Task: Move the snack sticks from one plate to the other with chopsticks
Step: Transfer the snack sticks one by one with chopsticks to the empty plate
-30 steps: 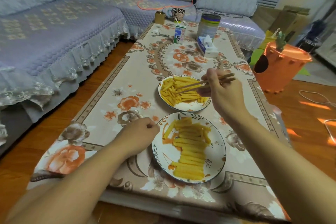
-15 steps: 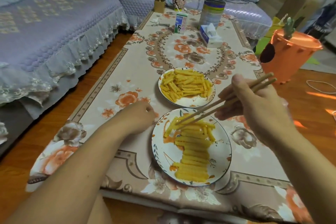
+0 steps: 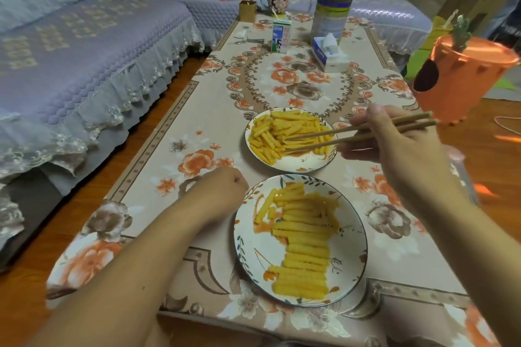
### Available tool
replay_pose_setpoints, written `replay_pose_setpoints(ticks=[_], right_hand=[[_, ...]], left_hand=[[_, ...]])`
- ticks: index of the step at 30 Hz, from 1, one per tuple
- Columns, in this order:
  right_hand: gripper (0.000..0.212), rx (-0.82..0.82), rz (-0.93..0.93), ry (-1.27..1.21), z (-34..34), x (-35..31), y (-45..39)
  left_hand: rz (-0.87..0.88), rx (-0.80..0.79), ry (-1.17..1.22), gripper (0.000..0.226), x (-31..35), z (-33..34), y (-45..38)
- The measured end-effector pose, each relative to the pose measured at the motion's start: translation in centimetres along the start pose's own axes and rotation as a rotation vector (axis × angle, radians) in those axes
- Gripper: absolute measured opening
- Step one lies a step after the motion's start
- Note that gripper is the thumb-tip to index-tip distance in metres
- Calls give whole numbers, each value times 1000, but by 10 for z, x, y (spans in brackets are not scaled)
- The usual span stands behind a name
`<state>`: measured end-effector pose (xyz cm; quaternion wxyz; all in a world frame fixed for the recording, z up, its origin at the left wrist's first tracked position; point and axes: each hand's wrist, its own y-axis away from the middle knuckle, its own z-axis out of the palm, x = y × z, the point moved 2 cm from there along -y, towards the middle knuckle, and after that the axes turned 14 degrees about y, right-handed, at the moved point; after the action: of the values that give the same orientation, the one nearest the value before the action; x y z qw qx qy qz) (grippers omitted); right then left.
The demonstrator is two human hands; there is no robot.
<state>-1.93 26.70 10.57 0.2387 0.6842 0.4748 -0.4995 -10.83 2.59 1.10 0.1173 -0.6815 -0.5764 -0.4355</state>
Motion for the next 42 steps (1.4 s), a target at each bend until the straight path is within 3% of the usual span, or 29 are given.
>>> replay_pose_setpoints(ticks=[13, 18, 26, 34, 38, 42], right_hand=[[34, 42, -136, 62, 61, 8, -16], [34, -13, -168, 108, 69, 11, -12], [47, 87, -41, -81, 25, -12, -16], [52, -175, 51, -57, -15, -9, 9], [51, -298, -27, 24, 3, -13, 16], [39, -292, -98, 112, 13, -9, 9]], left_hand=[[-30, 16, -20, 28, -2, 2, -4], [-42, 3, 11, 29, -3, 1, -3], [-56, -16, 103, 33, -12, -5, -6], [-50, 4, 153, 29, -11, -1, -9], [-58, 18, 156, 29, -12, 0, -11], [-70, 15, 157, 36, -14, -2, -10]])
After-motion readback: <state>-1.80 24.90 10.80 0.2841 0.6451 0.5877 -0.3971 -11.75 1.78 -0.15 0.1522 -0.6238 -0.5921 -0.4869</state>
